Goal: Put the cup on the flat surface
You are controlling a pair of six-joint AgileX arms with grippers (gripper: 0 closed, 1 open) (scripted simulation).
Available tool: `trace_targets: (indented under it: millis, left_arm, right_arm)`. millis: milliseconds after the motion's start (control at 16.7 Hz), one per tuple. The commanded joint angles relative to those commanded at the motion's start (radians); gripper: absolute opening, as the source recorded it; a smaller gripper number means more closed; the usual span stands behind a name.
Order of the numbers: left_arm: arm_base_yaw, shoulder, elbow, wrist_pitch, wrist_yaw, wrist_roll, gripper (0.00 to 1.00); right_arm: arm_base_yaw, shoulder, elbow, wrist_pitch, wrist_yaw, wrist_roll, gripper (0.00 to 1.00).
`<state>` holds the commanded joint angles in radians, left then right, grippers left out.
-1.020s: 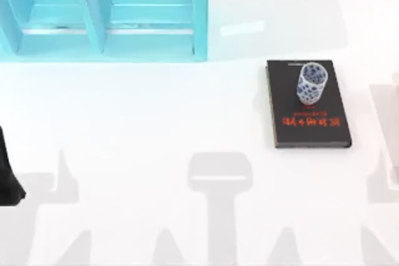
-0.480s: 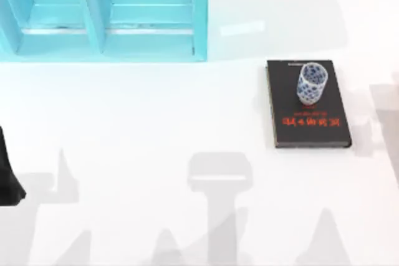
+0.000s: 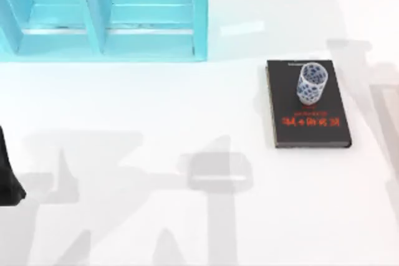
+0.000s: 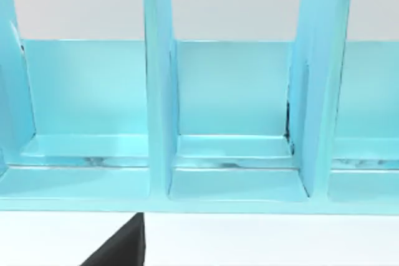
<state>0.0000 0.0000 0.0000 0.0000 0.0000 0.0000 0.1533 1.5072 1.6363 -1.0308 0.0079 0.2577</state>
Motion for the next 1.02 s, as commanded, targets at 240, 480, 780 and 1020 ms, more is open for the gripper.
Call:
trace_targets:
  millis: [240, 480, 780, 1020]
  left_arm:
    - [0.0, 0.0, 0.0, 0.0, 0.0, 0.0, 1.0]
    - [0.0, 0.0, 0.0, 0.0, 0.0, 0.0, 1.0]
    - [0.0, 0.0, 0.0, 0.0, 0.0, 0.0, 1.0]
    - [0.0, 0.0, 0.0, 0.0, 0.0, 0.0, 1.0]
  right_arm:
    - [0.079, 0.368, 0.369, -0.201, 0.002, 0.068, 1.0]
    - [0.155, 0.671, 0.617, -0.371, 0.017, 0.109, 1.0]
    - [0.209, 0.839, 0.745, -0.481, 0.033, 0.125, 1.0]
    - [0.209, 0.84, 0.746, -0.481, 0.033, 0.125, 1.0]
